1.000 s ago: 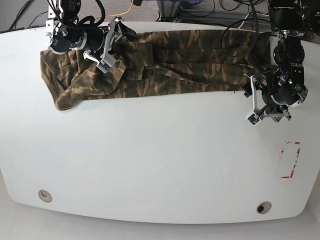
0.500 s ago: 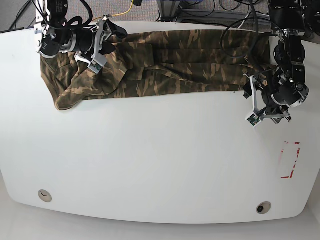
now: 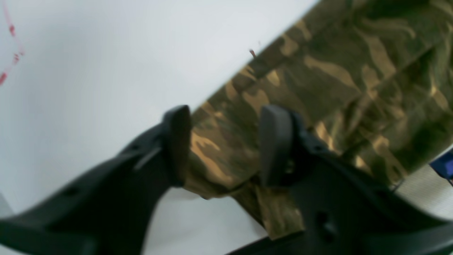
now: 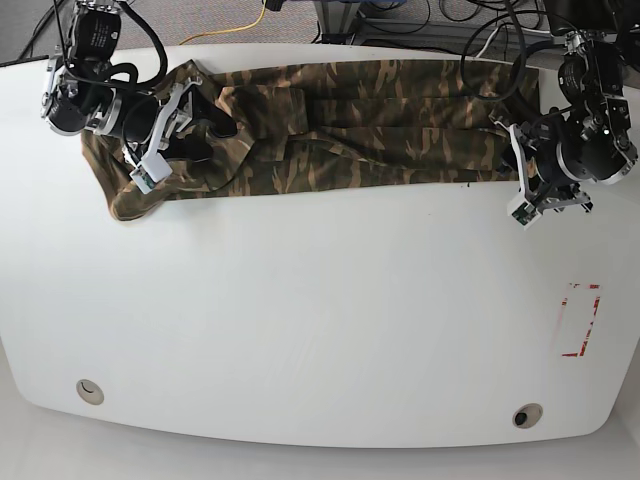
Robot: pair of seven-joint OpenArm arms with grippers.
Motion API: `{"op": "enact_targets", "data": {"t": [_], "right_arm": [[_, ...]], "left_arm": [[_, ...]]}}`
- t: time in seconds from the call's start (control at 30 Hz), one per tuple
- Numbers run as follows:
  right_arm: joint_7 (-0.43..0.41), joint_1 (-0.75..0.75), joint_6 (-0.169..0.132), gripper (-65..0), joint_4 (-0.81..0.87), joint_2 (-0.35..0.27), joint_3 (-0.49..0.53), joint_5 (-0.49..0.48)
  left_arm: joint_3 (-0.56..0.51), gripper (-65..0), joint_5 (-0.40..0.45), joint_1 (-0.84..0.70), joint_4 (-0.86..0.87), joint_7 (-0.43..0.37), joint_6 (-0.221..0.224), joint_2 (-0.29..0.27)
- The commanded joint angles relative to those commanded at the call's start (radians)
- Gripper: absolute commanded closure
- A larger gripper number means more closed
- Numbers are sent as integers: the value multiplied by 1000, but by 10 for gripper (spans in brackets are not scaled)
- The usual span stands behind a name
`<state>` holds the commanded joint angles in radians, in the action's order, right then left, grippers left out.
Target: Layout the t-shirt on the table in an organized manner, then fold the t-shirt properly
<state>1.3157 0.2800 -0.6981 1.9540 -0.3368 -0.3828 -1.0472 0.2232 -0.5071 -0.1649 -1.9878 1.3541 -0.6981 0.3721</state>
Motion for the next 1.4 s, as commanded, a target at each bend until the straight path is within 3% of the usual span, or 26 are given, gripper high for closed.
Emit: {"op": "enact_targets", "data": {"t": [0.13, 0.23, 0.43, 0.7, 0.87, 1.07, 1.27, 1.4], "right_arm": [[0, -17, 0, -127, -2, 34, 3, 147], [-9, -20, 0, -130, -12, 60, 5, 264], [-123, -46, 0, -128, -118, 74, 6, 470], [-293, -114, 0, -124, -344, 69, -2, 649], [-410, -161, 0, -124, -489, 26, -5, 683], [-476, -236, 0, -124, -620, -14, -5, 680], [-477, -292, 0, -132, -624, -32, -5, 677], [-408, -301, 0, -147, -529, -32, -5, 643]], "left_arm": [[-18, -118, 81, -58, 14, -29, 0, -2], [-54, -115, 153, -92, 35, -71, 0, 2], [-150, -115, 305, -123, 118, -158, 0, 2], [-259, -115, 376, 2, 365, -273, 0, 6], [-310, -115, 387, 144, 520, -276, 0, 5], [-350, -115, 387, 267, 624, -276, 0, 3], [-354, -118, 385, 296, 618, -270, 0, 2], [-354, -119, 385, 295, 574, -270, 0, 2]]}}
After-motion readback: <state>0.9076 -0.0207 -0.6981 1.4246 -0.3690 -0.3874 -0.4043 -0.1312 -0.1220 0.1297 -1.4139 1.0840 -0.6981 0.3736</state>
